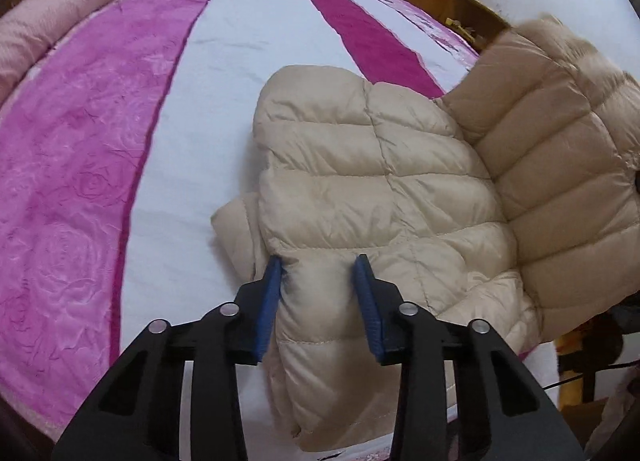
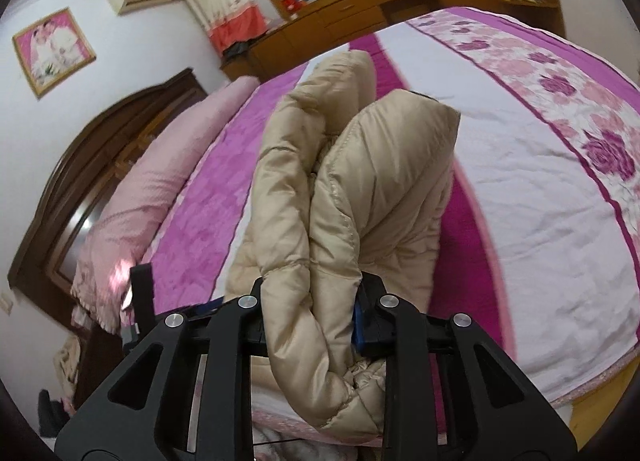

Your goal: Fold large clothes

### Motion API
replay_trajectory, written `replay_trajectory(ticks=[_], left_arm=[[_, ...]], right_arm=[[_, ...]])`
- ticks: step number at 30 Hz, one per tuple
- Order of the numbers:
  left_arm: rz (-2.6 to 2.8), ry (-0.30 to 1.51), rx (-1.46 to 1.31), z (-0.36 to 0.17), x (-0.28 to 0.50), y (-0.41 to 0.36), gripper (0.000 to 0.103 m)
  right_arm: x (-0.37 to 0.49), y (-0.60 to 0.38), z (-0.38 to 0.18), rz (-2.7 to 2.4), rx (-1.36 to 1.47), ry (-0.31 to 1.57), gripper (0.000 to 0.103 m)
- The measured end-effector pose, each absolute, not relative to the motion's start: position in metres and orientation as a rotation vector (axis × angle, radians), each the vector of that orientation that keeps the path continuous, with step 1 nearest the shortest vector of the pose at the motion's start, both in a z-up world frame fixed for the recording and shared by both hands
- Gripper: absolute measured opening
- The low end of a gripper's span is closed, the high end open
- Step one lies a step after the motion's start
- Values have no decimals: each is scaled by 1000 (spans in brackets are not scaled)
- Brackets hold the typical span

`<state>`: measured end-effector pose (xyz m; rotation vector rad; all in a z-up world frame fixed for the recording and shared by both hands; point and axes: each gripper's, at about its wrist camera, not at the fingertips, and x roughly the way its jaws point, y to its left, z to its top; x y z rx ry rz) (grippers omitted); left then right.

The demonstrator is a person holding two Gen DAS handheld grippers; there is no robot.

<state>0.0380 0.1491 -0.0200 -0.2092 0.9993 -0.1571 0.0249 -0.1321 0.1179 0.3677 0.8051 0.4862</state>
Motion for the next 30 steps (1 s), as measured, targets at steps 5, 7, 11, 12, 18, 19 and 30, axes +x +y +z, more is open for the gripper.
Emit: replay_trajectory(ticks=[5,7,11,12,18,19,30], left_arm=[[-176,1010,-207,-20,36,148,36],[-183,1011,-198,-20,35,148,36],[-196,1008,-197,-19,38,155,36],[-193,1005,-204,-17,35,159,36],[-132,973,-235,-6,15,192,36],[-136,971,-249,-6,11,199,36],[-115,942,-276,8,-6,226,36]], right_arm=[[34,-81,113,512,311,856,25],[35,-62,109,525,296,879,25],[45,-18,86,534,250,954,25],[47,-8,80,533,237,971,25],[51,39,49,553,156,1050,28],[53,45,44,551,140,1062,28],[61,65,14,581,151,1106,35]])
